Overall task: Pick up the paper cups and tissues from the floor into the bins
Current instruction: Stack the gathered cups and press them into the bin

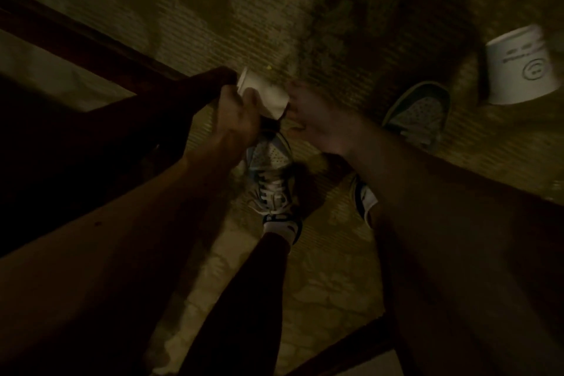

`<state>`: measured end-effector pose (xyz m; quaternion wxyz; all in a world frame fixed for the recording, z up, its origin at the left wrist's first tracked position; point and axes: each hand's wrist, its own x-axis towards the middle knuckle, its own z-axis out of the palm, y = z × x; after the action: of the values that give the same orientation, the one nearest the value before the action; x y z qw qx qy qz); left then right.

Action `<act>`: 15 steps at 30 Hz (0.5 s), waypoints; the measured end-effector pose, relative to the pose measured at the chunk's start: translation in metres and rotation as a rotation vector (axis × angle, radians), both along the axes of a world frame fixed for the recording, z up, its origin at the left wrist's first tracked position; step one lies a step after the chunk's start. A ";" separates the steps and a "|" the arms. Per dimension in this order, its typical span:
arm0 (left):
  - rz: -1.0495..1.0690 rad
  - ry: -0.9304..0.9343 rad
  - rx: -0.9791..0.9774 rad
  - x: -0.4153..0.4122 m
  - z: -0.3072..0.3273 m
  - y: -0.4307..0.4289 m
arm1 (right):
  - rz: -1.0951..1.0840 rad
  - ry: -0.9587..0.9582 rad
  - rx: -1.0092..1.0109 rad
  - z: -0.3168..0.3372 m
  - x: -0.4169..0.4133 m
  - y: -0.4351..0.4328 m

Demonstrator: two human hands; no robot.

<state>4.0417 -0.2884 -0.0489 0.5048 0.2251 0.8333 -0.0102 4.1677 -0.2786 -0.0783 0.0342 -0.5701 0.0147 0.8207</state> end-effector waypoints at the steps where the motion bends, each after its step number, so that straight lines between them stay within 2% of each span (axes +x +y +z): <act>1: -0.025 0.003 0.008 0.000 0.000 -0.002 | -0.026 0.002 -0.032 0.001 0.002 0.000; 4: -0.057 -0.029 0.076 0.011 0.003 -0.004 | -0.096 -0.052 -0.094 0.008 0.016 -0.001; 7: -0.091 -0.012 0.163 0.038 0.015 0.001 | -0.096 -0.125 -0.039 0.018 0.045 -0.006; 11: -0.050 -0.217 0.205 0.085 0.020 0.016 | -0.120 -0.200 0.005 0.033 0.111 -0.011; 13: -0.227 -0.244 0.215 0.110 0.018 0.025 | -0.110 -0.416 0.109 0.035 0.149 -0.011; 15: -0.390 -0.216 0.219 0.131 0.015 0.033 | 0.066 -0.742 0.336 0.038 0.184 -0.008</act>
<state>4.1728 -0.2555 -0.0343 0.5522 0.4347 0.7114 0.0070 4.3516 -0.2861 -0.0403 0.1034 -0.8143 -0.1510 0.5508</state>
